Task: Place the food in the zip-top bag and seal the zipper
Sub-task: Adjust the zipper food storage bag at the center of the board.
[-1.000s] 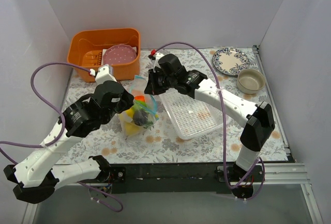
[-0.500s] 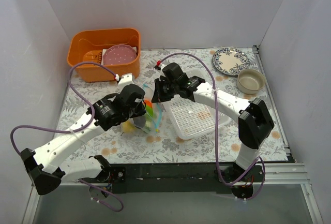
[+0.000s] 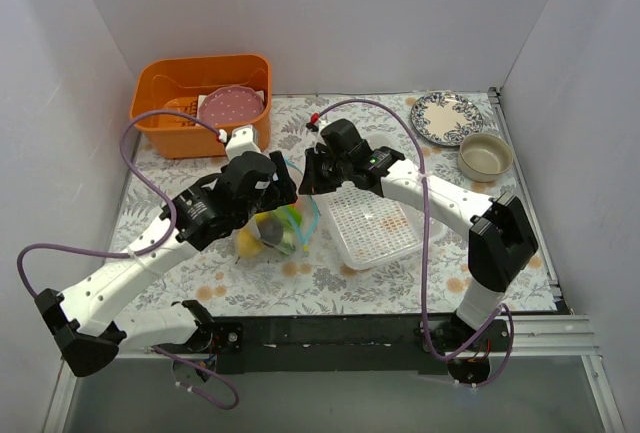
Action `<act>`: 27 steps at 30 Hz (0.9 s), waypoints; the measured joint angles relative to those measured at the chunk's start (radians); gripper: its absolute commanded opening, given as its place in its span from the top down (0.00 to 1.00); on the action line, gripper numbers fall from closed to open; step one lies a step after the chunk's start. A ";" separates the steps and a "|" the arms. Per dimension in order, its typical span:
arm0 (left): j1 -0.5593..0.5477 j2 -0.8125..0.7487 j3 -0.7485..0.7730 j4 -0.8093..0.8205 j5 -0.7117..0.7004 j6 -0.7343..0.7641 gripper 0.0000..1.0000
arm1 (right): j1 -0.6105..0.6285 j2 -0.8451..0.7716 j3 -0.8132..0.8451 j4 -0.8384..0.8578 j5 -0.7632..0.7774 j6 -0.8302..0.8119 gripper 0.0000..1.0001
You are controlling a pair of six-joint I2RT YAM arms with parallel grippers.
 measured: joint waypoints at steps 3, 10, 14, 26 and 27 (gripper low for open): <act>0.000 0.024 0.018 0.004 -0.016 0.014 0.34 | 0.000 -0.010 0.000 0.000 0.008 0.000 0.90; 0.000 0.114 0.025 -0.010 -0.063 0.039 0.37 | 0.000 -0.047 -0.007 0.002 0.015 0.000 0.89; 0.000 0.130 0.025 -0.026 -0.088 0.046 0.49 | 0.000 -0.058 -0.007 0.003 0.016 0.000 0.89; 0.000 0.162 0.034 -0.033 -0.108 0.066 1.00 | 0.000 -0.069 -0.012 0.003 0.041 0.000 0.89; 0.000 0.165 0.034 -0.033 -0.104 0.066 1.00 | 0.000 -0.071 -0.015 0.002 0.052 0.000 0.89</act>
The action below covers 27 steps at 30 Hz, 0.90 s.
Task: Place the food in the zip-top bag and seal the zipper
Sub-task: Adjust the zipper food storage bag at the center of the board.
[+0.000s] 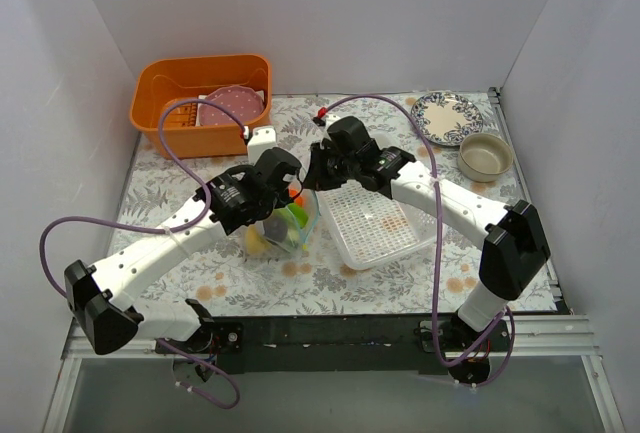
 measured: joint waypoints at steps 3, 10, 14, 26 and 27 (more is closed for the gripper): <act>0.000 0.003 0.000 0.002 0.037 0.006 1.00 | -0.004 -0.005 -0.010 -0.013 0.037 0.000 0.88; 0.000 0.002 0.000 0.005 0.163 0.030 1.00 | -0.062 -0.008 -0.029 -0.024 0.074 0.000 0.78; 0.000 0.001 -0.001 0.018 0.199 0.031 1.00 | -0.081 -0.009 -0.034 -0.026 0.080 -0.002 0.47; 0.001 0.055 0.010 0.031 0.194 0.029 1.00 | -0.096 -0.341 -0.253 0.059 0.148 -0.005 0.04; 0.002 0.055 0.011 0.031 0.194 0.029 1.00 | -0.105 -0.376 -0.270 0.071 0.162 -0.006 0.04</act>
